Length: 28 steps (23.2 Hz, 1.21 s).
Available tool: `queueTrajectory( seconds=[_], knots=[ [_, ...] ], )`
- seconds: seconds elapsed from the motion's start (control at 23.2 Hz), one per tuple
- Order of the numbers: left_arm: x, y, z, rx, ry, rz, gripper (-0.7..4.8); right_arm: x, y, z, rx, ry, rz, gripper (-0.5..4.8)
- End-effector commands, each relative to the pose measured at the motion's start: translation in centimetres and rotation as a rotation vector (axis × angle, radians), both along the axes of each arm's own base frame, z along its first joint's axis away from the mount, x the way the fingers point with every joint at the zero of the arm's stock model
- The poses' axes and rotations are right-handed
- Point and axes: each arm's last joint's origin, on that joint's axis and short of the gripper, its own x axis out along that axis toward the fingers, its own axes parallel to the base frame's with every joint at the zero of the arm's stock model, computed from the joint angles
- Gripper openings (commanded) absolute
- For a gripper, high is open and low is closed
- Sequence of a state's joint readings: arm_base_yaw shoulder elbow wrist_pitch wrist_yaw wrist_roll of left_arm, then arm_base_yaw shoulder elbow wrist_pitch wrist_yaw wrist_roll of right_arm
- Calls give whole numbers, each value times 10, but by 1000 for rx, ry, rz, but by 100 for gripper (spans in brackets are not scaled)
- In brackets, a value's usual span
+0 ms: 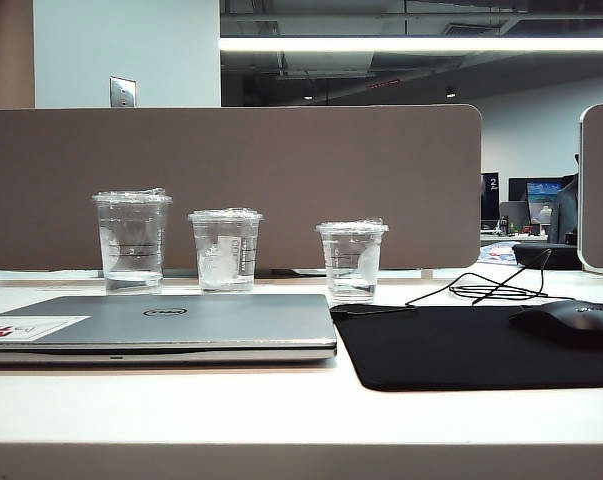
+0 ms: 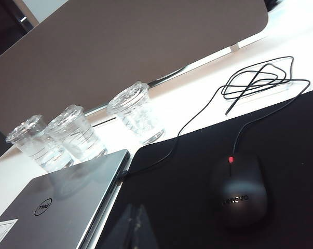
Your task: Pick up the coffee cup on the right and place it on the right side of the laptop.
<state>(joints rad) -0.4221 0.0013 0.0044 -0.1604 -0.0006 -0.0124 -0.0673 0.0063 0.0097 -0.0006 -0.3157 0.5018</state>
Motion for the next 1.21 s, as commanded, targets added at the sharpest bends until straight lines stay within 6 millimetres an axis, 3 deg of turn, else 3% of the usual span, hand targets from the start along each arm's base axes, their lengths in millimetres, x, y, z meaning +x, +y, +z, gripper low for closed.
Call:
queueTrajectory(
  seconds=[0.04, 0.22, 0.26, 0.34, 0.43, 0.56, 0.69, 0.86, 0.99, 1.12, 1.21],
  knots=[
    [0, 1, 1, 1, -8, 10, -5, 0, 2, 27, -16, -42, 55, -2],
    [0, 1, 1, 1, -8, 10, -5, 13, 3, 41, -104, -5, 137, 10],
    [0, 1, 1, 1, -8, 10, -5, 25, 2, 46, -159, -2, 145, 84],
    [0, 1, 1, 1, -8, 10, -5, 39, 2, 48, -207, -4, 170, 164],
    [0, 1, 1, 1, -8, 10, -5, 58, 1, 50, -237, 5, 204, 279],
    [0, 1, 1, 1, -9, 10, -5, 91, 5, 49, -237, 44, 260, 479],
    [0, 1, 1, 1, -8, 10, -5, 160, 23, 37, -330, 91, 361, 479],
    [0, 1, 1, 2, -7, 9, -5, 214, 43, 21, -454, 44, 459, 479],
    [0, 1, 1, 2, -7, 10, -5, 247, 52, 9, -481, 33, 479, 479],
    [0, 1, 1, 2, -7, 9, -5, 294, 60, -10, -495, 35, 489, 479],
    [0, 1, 1, 3, -4, 10, -5, 309, 63, -16, -495, 33, 491, 479]
  ],
)
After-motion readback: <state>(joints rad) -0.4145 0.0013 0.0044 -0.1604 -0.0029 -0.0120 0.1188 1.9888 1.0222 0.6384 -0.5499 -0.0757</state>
